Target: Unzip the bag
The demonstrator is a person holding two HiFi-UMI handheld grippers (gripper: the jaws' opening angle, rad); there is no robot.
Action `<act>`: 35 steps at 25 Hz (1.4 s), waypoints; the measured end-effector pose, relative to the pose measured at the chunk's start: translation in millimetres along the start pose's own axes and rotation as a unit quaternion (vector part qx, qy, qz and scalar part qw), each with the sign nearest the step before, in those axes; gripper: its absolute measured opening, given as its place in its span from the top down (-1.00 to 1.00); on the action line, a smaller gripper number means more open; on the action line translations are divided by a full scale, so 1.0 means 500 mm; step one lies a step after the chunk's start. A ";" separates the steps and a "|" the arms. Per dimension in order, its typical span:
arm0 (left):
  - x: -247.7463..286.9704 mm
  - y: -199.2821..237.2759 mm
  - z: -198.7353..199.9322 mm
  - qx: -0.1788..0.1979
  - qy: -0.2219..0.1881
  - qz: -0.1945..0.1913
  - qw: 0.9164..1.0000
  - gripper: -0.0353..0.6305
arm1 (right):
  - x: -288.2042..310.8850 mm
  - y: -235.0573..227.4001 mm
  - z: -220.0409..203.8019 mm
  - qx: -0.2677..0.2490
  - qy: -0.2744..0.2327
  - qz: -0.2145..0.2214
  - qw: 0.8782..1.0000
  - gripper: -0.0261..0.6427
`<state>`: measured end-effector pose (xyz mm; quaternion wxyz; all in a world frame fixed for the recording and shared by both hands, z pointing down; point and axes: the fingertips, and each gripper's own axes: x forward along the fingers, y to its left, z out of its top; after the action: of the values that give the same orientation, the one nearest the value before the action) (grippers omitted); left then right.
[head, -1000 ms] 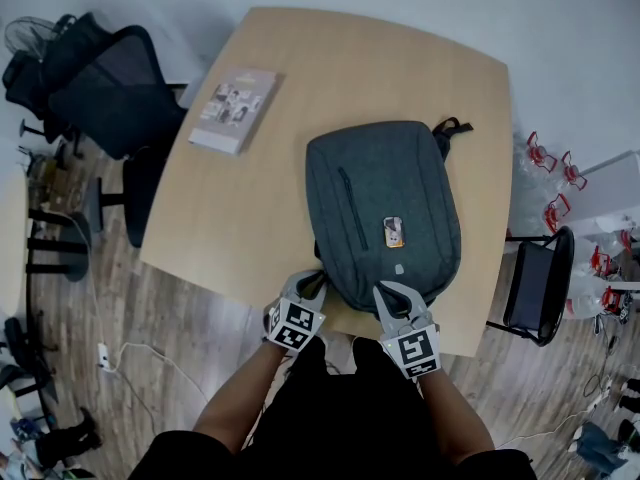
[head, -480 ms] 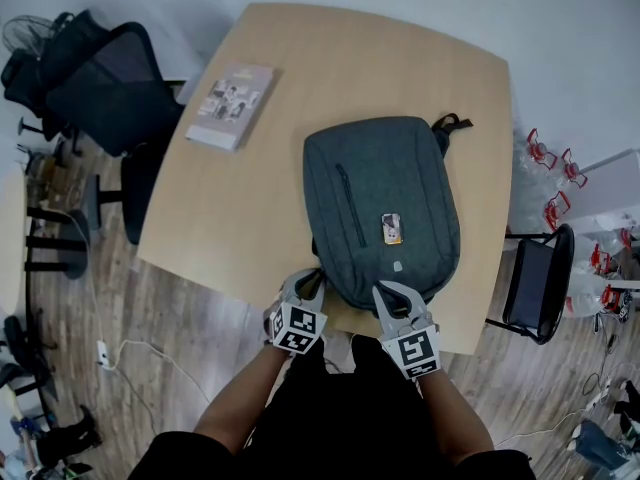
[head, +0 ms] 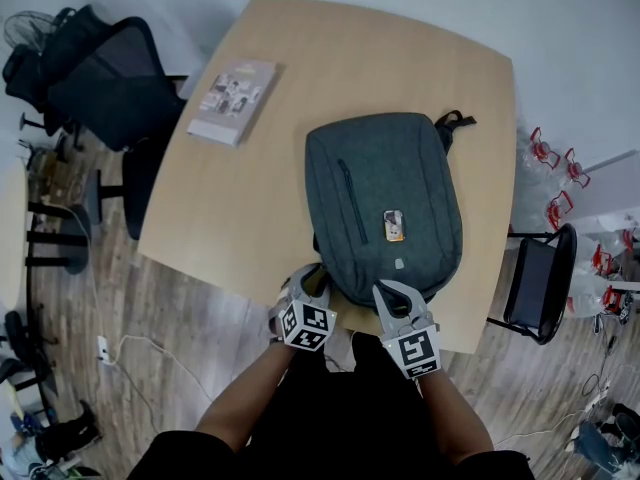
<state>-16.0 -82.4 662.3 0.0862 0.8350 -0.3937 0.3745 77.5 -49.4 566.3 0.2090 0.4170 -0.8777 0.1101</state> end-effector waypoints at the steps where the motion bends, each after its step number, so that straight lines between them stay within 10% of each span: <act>1: 0.001 0.001 0.000 0.001 0.000 0.006 1.000 0.53 | -0.001 -0.002 -0.001 0.000 0.001 -0.001 1.000 0.91; 14: 0.001 0.026 0.018 -0.027 -0.018 0.051 0.998 0.74 | -0.002 -0.008 0.001 -0.006 0.000 0.000 1.000 0.91; 25: -0.009 0.021 0.013 -0.055 -0.033 0.004 0.998 0.82 | 0.005 -0.005 -0.002 -0.008 0.002 0.010 1.000 0.91; 35: -0.008 0.021 0.014 -0.056 -0.026 -0.043 0.997 0.82 | 0.038 0.042 0.040 -0.086 0.020 0.158 0.984 0.91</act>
<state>-21.1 -90.1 653.1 0.1387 0.8545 -0.3795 0.3263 44.9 -56.7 556.9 0.2412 0.2516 -0.9344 0.0740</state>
